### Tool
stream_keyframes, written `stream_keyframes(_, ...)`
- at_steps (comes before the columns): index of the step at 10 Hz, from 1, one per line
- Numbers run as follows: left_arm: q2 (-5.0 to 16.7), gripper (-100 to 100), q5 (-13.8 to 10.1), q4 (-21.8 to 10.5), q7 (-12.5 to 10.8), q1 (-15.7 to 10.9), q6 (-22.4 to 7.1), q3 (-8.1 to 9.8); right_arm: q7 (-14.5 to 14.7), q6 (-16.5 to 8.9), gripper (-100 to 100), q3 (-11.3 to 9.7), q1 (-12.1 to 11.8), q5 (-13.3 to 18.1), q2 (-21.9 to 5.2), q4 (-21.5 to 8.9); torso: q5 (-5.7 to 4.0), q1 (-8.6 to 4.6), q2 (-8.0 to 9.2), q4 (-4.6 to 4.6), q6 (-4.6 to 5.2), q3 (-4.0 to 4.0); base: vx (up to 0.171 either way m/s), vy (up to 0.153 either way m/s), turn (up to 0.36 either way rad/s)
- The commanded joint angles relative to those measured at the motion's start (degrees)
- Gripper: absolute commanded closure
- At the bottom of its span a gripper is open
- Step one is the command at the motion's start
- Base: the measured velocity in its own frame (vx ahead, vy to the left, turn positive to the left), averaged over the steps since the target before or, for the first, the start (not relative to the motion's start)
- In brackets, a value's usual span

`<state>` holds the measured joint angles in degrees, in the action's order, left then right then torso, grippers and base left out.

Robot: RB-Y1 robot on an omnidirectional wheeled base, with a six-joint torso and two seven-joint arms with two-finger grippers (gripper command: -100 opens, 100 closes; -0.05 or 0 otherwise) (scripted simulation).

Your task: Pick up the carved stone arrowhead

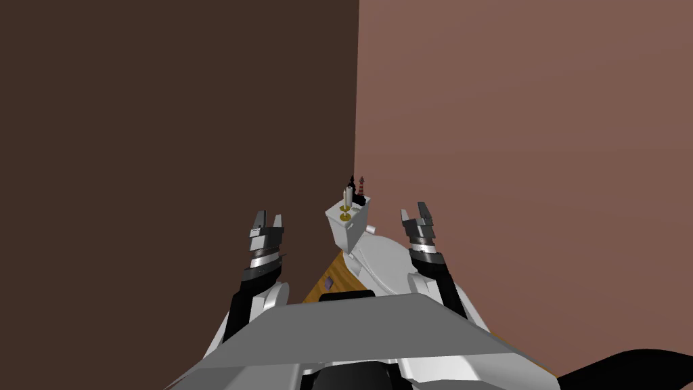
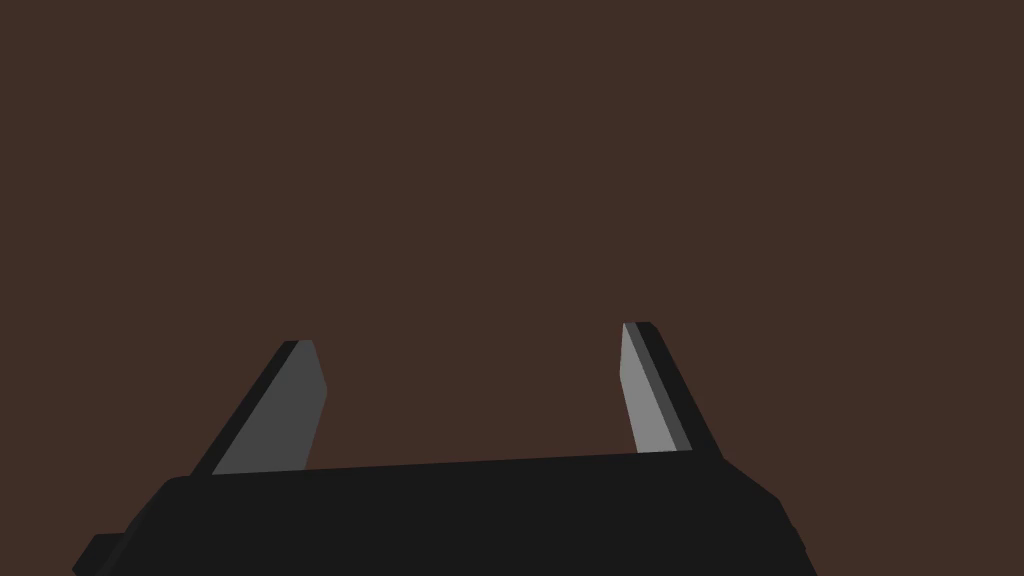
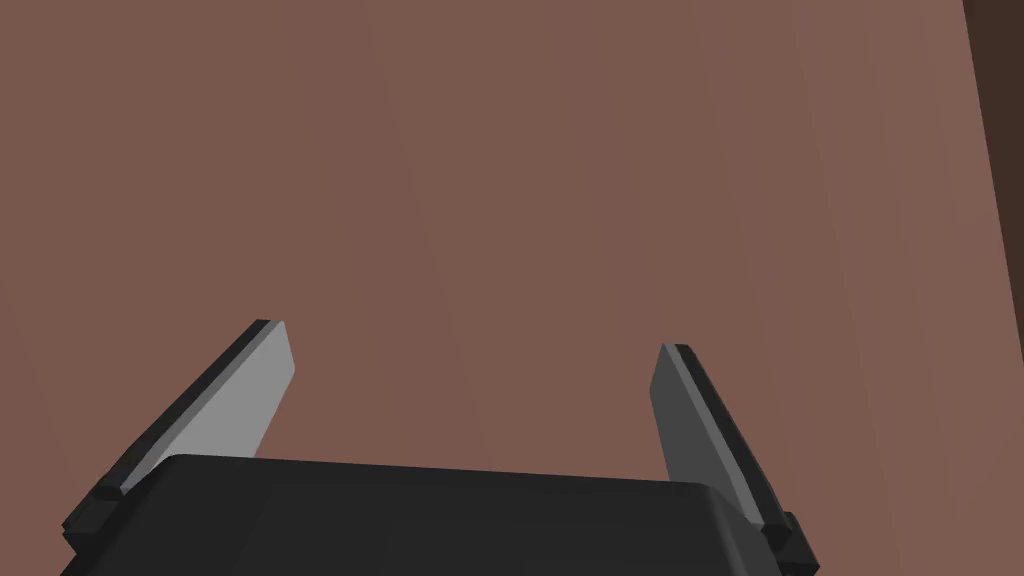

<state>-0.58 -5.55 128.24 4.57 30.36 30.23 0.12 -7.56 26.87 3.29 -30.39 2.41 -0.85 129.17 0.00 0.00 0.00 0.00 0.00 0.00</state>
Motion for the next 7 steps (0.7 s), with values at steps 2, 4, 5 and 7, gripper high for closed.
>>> stream_keyframes(2, 0.0, 0, 0.0, 0.0, 0.0, 0.0, 0.0, 0.00, -2.7, 0.7, -100, -0.6, 0.7, -2.5, -3.6, -1.2, 0.00, 0.00, -0.03, 0.00, -0.01, -0.01, 0.011, 0.005, 0.035)
stream_keyframes(4, 0.0, 0, 0.0, 0.0, 0.0, 0.0, 0.0, 0.00, -5.5, 1.4, -100, -1.2, 1.4, -5.1, -5.3, -2.2, 0.00, 0.01, -0.06, -0.01, -0.01, -0.04, 0.017, 0.009, 0.035)
stream_keyframes(5, 0.0, 0, 0.0, 0.0, 0.0, 0.0, 0.0, 0.00, -7.2, 1.8, -100, -1.6, 1.8, -6.7, -6.1, -2.8, 0.00, 0.02, -0.08, -0.02, -0.01, -0.04, 0.019, 0.009, 0.049)
stream_keyframes(7, 0.0, 0, 0.0, 0.0, 0.0, 0.0, 0.0, 0.00, -10.5, 2.8, -100, -2.5, 2.8, -10.2, -7.2, -4.2, 0.00, 0.03, -0.10, -0.02, -0.01, -0.06, 0.023, 0.008, 0.051)
